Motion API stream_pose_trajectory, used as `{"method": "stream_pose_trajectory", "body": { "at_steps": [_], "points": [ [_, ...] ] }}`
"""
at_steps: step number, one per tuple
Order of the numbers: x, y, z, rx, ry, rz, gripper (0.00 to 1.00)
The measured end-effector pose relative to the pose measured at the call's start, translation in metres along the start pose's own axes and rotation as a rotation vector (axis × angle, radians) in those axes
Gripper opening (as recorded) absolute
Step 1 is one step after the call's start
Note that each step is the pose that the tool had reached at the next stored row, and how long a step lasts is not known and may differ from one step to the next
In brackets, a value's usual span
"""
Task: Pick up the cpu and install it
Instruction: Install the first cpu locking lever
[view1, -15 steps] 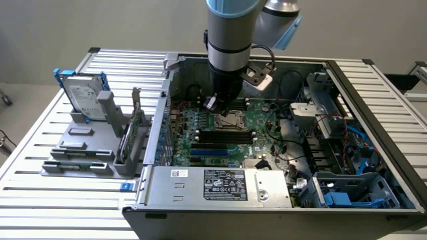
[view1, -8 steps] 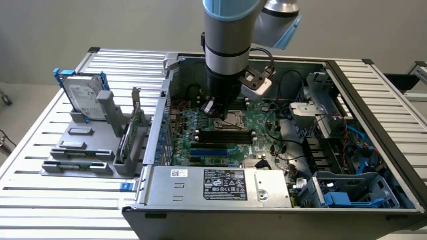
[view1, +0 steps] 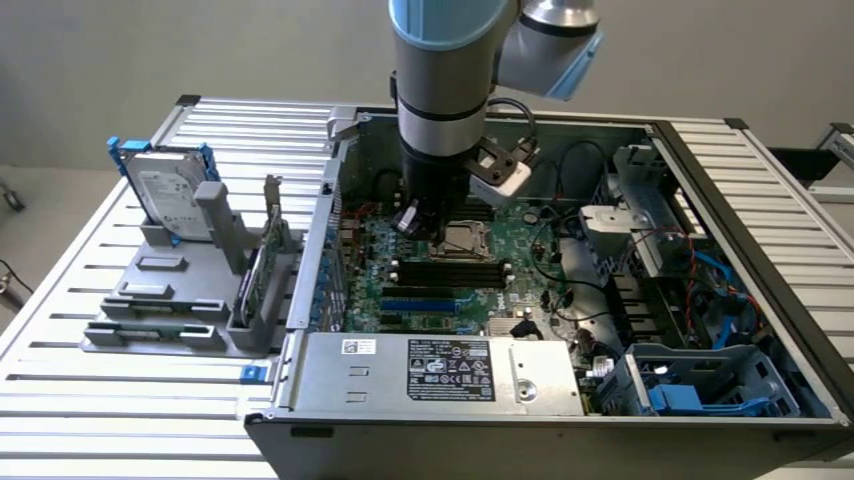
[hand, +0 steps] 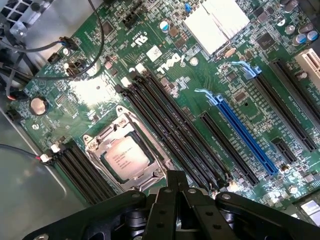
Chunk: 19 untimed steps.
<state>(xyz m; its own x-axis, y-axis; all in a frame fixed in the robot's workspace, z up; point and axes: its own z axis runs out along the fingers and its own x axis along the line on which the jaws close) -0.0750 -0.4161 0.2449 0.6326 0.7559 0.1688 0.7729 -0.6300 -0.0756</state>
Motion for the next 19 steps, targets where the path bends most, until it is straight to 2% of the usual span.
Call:
{"method": "stream_pose_trajectory", "body": {
  "at_steps": [6, 14, 19],
  "points": [
    [-0.003, -0.0027, 0.0097, 0.0017, 0.0021, 0.000, 0.11],
    [-0.011, -0.0141, 0.0232, 0.0043, 0.0056, 0.000, 0.11],
    [-0.012, -0.0144, 0.0299, 0.0098, 0.0125, 0.001, 0.11]
  ]
}}
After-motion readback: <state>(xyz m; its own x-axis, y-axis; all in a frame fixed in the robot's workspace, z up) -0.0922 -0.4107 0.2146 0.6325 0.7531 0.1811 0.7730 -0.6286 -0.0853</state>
